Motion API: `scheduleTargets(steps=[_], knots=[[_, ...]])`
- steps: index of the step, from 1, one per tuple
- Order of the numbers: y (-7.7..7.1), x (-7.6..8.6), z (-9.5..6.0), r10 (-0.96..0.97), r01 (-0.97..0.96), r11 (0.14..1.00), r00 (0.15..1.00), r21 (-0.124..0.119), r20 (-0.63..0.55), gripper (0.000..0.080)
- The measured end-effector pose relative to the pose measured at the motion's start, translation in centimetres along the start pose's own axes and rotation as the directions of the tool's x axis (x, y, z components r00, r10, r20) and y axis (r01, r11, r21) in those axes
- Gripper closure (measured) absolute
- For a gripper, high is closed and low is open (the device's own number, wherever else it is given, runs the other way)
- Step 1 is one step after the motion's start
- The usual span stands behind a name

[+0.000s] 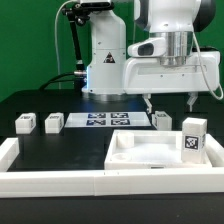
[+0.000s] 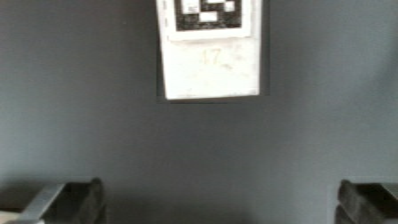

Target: Assemble square table

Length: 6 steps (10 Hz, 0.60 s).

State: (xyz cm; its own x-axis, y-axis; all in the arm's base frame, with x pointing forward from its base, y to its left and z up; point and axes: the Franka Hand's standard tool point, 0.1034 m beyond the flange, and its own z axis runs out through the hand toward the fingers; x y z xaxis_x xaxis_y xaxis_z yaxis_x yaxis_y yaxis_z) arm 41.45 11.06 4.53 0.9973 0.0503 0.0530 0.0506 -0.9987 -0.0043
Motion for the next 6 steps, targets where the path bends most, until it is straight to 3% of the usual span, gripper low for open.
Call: scheduleTargets(steps=[2,6], knots=[[0.7,0.1,0.2,-0.017,0.017,1.000,1.000,-0.002,0.001,0.0151],[0.2,-1.9,0.4,-0.006,0.006,1.000,0.955,0.003,0.297,0.0151]])
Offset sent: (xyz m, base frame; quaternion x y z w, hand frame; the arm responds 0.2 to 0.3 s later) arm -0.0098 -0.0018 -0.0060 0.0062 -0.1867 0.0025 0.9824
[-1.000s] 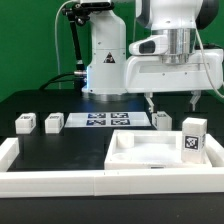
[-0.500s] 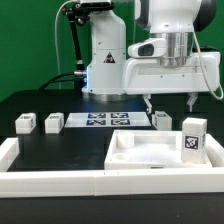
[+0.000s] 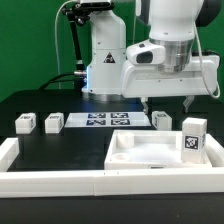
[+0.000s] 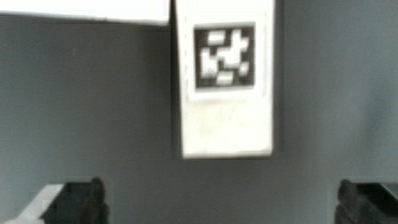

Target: Assemble square table

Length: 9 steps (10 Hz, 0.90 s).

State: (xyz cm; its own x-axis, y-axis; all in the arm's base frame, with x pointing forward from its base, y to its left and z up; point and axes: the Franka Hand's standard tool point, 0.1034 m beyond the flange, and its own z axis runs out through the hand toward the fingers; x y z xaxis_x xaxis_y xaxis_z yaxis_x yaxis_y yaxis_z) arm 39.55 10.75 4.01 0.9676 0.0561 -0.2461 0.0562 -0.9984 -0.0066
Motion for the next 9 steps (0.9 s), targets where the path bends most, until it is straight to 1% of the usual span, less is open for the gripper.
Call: scheduleTargets(steps=[1,2,3,4,6,7,8,9], knots=[[-0.3,0.0,-0.1,-0.002,0.002,1.000,0.998,0.001,0.063,0.0151],[-0.5,-0.2,-0.1,0.015,-0.015,1.000,0.994,-0.002,0.112,0.0151],[-0.7,-0.7,-0.1,0.030,-0.029,1.000,0.982,-0.008,0.186,0.0151],[-0.5,-0.5,0.0,0.035,-0.034,0.999,0.974,-0.010,0.224,0.0151],[-0.1,-0.8,0.3,0.045,-0.042,0.999,0.940,-0.016,0.338,0.0151],[0.5,-1.2,1.0,0.053,-0.050,0.999,0.912,-0.019,0.407,0.0151],[0.8,-1.1,1.3,0.059,-0.056,0.998,0.897,-0.021,0.439,0.0151],[1.0,-1.7,1.4,0.064,-0.059,0.998,0.861,-0.026,0.505,0.0151]])
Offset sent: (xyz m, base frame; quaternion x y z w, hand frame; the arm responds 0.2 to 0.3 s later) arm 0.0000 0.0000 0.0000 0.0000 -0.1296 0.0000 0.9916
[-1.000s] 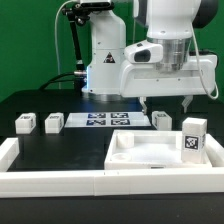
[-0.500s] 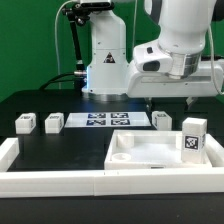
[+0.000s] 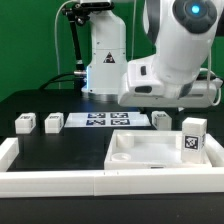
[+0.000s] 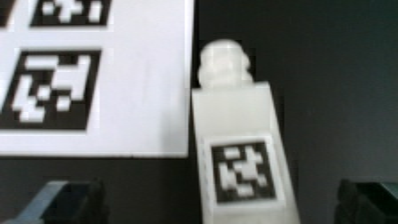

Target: Assemble square table

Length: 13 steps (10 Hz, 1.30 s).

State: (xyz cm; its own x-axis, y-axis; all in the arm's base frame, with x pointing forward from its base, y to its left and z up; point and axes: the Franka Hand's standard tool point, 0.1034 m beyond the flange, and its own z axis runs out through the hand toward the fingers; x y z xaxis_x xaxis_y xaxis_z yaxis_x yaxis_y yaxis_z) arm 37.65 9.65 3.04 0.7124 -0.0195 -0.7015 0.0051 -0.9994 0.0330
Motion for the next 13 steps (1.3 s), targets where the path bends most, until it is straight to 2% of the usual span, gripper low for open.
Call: scheduleTargets(steps=[4,9,13], knots=[[-0.1,-0.1,0.8,-0.006,0.008,1.000,0.974,-0.008,0.227,0.0151],[-0.3,1.1,0.9,-0.005,0.006,1.000,0.984,-0.006,0.178,0.0151],[-1.2,1.5,1.5,0.006,-0.004,1.000,0.988,-0.014,0.152,0.0151]])
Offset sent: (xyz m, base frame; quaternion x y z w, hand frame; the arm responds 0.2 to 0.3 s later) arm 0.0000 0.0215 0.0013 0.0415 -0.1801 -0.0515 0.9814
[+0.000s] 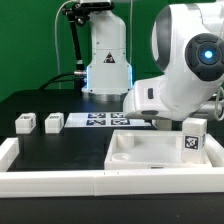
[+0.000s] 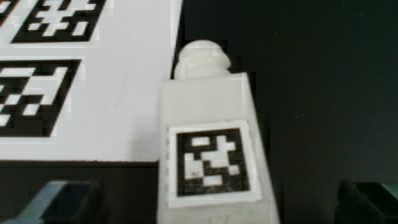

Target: Assemble square table

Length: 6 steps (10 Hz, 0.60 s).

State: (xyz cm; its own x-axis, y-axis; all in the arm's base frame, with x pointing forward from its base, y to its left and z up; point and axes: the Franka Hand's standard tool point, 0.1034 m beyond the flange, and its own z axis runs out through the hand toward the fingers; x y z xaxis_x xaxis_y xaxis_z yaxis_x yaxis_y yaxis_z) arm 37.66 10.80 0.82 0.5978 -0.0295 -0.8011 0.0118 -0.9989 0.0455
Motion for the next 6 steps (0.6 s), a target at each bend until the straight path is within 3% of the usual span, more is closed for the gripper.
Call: scheduleTargets(steps=[2,3,4,5,6], knots=[[0.04,0.03,0.09,0.005,-0.005,1.000,1.000,0.000,0.002,0.0164],[0.09,0.04,0.09,0.006,-0.006,1.000,1.000,0.000,0.002,0.0351],[0.13,0.05,0.08,0.006,-0.006,1.000,1.000,0.001,0.002,0.0351],[0.17,0.06,0.07,0.007,-0.007,1.000,1.000,0.002,0.002,0.0512],[0.20,0.06,0.06,0.007,-0.007,1.000,1.000,0.003,0.002,0.0511]])
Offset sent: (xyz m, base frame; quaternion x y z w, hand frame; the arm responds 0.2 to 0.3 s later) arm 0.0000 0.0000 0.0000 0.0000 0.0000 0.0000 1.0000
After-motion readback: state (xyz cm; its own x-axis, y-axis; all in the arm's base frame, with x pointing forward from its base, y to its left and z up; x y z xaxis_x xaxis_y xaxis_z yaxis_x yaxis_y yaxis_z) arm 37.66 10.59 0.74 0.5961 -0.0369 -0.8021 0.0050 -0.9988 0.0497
